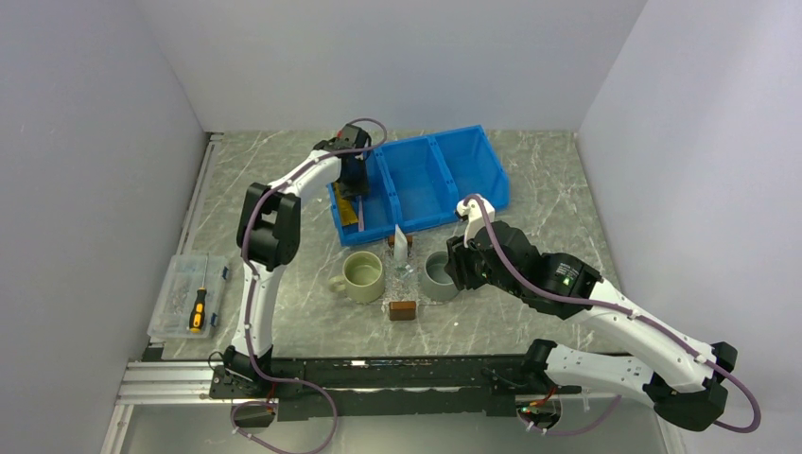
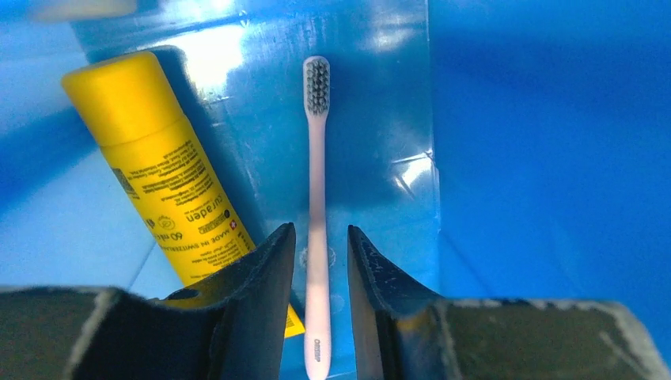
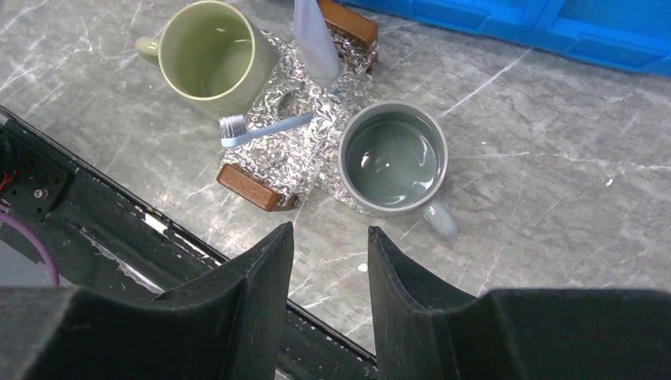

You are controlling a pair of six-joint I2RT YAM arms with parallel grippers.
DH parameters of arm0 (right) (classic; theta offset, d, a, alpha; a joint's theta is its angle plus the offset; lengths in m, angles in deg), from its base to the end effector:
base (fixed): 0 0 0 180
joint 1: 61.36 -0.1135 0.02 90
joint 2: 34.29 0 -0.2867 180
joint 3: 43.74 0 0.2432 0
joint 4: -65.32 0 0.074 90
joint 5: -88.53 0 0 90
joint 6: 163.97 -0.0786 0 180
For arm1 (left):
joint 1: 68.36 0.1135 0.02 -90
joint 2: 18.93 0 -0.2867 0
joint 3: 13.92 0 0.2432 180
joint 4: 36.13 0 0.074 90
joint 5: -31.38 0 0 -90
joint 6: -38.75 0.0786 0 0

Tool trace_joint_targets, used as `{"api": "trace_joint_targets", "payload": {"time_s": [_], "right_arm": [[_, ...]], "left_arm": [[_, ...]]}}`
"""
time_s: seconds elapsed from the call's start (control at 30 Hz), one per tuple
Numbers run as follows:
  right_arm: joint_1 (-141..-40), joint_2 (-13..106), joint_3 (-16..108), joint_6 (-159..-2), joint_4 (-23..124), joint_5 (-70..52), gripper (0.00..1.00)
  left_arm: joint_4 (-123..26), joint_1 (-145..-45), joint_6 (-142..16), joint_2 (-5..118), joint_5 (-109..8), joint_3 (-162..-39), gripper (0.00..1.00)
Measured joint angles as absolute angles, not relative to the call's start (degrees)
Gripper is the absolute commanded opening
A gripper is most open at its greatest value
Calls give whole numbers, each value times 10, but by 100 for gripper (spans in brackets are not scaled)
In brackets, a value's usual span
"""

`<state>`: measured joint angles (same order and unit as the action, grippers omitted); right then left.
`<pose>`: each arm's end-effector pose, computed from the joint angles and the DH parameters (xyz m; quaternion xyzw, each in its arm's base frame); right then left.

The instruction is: Prepare toiletry sets of a toothbrush and toothpaste on the tray

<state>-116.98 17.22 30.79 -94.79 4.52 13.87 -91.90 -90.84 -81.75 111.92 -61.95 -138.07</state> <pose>0.1209 0.1399 0.3412 -0.2101 0.8668 0.1757 0.4168 0.4818 -0.1944 0.1668 -0.0748 0.9680 -0.0808 0.2255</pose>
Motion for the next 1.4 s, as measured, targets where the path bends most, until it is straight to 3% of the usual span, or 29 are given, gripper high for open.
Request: {"api": "trace_joint_targets", "payload": {"time_s": [0.4,0.73,1.13,1.4], "right_arm": [[-1170,172,307,-948,49,138,42],[-1170,172,304,-948,52,134,42],[-1170,172,304,-948,52,132,42],[-1170,177,310,-948,52,132,42]], "left_arm": [[-936,-913,-799,1140,-630,-1398,29],[-941,-922,-786,1141,-644,-1398,0],[-918,-925,-771,1102,-637,-1358,0],[-904,-927,-756,1011,-625,-1355,0]]}}
